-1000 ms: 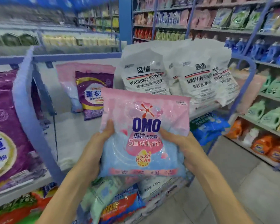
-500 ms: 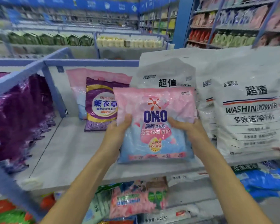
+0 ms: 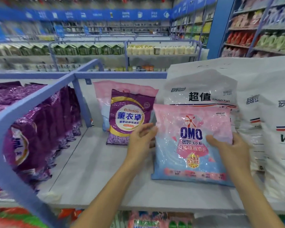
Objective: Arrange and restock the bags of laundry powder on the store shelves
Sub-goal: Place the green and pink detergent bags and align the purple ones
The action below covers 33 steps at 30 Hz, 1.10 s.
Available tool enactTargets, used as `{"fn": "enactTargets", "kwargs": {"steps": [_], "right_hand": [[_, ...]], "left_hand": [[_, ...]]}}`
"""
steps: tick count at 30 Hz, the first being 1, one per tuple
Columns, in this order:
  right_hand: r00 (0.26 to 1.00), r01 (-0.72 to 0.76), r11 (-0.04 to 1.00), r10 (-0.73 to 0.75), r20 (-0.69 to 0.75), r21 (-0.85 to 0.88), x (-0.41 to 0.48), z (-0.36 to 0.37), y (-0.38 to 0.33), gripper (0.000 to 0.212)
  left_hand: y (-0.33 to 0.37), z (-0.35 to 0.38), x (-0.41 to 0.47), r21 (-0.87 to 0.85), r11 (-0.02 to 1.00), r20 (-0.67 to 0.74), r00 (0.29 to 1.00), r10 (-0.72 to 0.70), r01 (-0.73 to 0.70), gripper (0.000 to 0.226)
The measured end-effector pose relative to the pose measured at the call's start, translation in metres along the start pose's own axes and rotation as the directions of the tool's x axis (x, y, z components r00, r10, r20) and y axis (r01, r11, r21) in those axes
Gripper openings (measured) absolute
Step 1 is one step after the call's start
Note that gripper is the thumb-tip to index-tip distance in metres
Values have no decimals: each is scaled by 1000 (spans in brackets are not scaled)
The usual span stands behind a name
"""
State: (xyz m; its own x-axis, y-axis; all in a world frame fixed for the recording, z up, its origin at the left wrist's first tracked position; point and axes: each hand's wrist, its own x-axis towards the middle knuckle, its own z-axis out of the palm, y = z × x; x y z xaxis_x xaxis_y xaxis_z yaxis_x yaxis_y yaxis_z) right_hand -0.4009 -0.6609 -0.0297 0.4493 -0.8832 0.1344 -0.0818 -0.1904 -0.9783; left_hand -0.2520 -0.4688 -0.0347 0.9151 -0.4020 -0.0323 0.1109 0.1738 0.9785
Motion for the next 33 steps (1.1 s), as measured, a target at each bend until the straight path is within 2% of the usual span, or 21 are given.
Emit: {"fn": "enactTargets", "kwargs": {"steps": [1,3,4,6,7,8,10,11,15,19,22,26,29,33], "right_hand": [[999,17,998,-20,-37,-60,-2,1,0,30],[996,26,984,-40,-79,-174,-10,5,-6,49],[994,42,972,-65,-90,-232,-15,7,-9,61],[980,134,932,-175,-94,-336,-26,15,-19,79],[968,189,908,-236,-84,-373,-33,22,-26,81],[953,253,881,-298,-56,-400,-40,31,-31,78],[923,358,836,-383,23,-416,-53,53,-38,69],[906,407,823,-418,63,-396,-61,66,-39,65],[808,585,773,-528,262,-245,-86,109,-38,53],[814,442,888,-337,474,-129,-104,140,-33,59],[807,405,891,-244,538,-203,-109,151,-26,59],[810,222,969,-122,573,-108,-114,149,-31,61],[772,8,999,-29,635,35,-116,143,-36,61],[664,-185,977,43,746,108,-122,132,-39,56]], "left_hand": [[4,-12,3,68,995,-71,995,74,-69,21],[9,-39,12,258,946,-222,940,257,-197,25],[12,-51,15,361,909,-292,900,324,-210,31],[9,-75,28,543,828,-378,840,390,-140,45],[8,-83,33,579,810,-389,841,375,-93,49],[7,-90,38,549,834,-389,867,311,-53,49],[8,-95,41,388,921,-347,930,122,24,46],[8,-97,41,340,939,-318,946,54,61,48],[7,-102,46,331,935,-240,969,-51,131,54],[15,-105,28,221,957,-197,970,-144,187,45],[22,-114,7,148,972,-141,977,-163,184,49],[32,-126,-31,75,990,-26,992,-120,122,49],[33,-135,-54,27,996,11,996,-89,89,51],[32,-139,-76,45,994,43,993,-105,103,55]]}}
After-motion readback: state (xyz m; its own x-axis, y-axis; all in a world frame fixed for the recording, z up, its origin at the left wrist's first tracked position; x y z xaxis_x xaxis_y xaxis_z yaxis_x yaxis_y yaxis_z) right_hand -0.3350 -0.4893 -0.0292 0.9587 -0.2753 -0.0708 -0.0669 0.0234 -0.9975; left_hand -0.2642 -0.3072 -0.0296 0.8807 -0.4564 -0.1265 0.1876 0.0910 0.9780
